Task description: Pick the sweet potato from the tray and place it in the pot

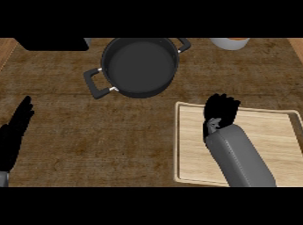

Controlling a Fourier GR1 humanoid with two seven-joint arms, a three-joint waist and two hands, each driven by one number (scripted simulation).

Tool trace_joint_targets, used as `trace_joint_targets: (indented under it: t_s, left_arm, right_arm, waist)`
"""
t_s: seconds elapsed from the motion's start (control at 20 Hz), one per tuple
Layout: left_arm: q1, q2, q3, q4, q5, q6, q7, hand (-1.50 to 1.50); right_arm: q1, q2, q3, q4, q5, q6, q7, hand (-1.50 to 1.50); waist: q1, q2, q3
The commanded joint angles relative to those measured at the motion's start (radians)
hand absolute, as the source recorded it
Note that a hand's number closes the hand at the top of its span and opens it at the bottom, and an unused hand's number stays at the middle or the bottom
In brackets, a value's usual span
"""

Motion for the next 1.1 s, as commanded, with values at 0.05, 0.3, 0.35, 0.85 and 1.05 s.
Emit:
trace_joint_targets:
  t_s: [0.05,0.3,0.35,0.85,1.05]
  left_arm:
    - [-0.011,-0.058,-0.011,0.018,-0.053,0.009,-0.008,0.0]
    - [-0.02,-0.081,0.024,0.029,-0.068,-0.024,0.0,0.0]
    - [-0.014,-0.075,0.031,0.003,-0.078,-0.026,0.019,0.0]
    - [-0.033,-0.091,0.097,-0.009,-0.116,-0.07,0.047,0.0]
    - [-0.07,-0.096,0.012,-0.029,-0.117,-0.105,0.033,0.0]
  right_arm:
    - [-0.004,-0.009,-0.057,0.038,0.017,0.005,0.04,-1.5]
    - [0.03,0.002,0.0,0.033,0.058,0.027,-0.049,1.5]
    - [-0.022,0.029,-0.011,0.072,0.072,0.021,-0.026,1.5]
    - [0.073,0.007,-0.011,0.02,0.119,-0.026,-0.102,1.5]
    - [-0.2,0.046,0.035,0.089,-0.182,-0.174,0.059,1.5]
  waist:
    - [-0.002,0.001,0.0]
    - [-0.003,0.0,0.0]
    - [0.0,0.001,0.0]
    - [-0.005,0.0,0.0]
    - [0.137,0.036,0.005]
